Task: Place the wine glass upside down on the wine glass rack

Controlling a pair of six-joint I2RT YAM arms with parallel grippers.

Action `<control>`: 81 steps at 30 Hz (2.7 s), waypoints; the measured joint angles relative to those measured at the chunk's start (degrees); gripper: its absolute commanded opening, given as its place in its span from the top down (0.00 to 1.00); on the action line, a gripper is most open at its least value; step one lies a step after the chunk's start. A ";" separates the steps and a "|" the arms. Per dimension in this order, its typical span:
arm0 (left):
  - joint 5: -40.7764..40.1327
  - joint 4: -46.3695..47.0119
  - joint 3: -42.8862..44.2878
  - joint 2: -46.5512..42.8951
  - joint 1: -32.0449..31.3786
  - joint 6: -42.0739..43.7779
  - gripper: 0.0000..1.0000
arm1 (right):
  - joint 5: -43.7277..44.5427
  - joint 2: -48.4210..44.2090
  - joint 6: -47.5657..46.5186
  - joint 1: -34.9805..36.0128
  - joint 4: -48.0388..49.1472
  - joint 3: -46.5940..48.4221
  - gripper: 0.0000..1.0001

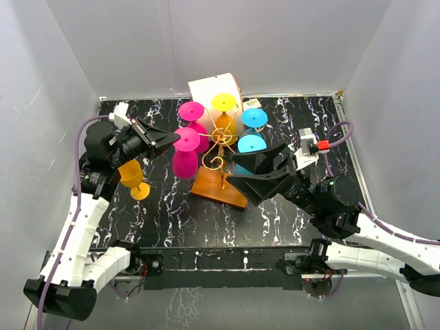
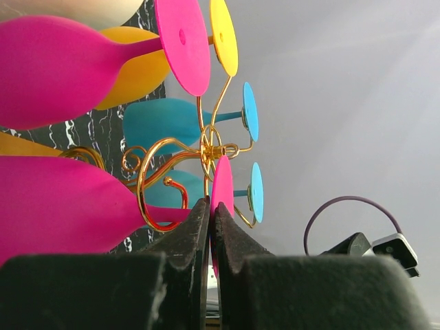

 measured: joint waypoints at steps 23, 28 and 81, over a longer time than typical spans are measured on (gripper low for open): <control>-1.97 -8.39 1.77 -0.42 -1.42 4.63 0.49 | 0.00 1.38 0.11 0.00 0.31 -0.04 0.19; -2.19 -12.76 2.69 -0.42 -1.42 6.49 0.46 | 0.00 1.44 0.13 0.00 0.35 -0.04 0.19; -50.34 -33.75 2.99 14.99 1.01 41.33 0.64 | 14.99 -3.91 -5.49 0.00 -24.50 7.28 0.23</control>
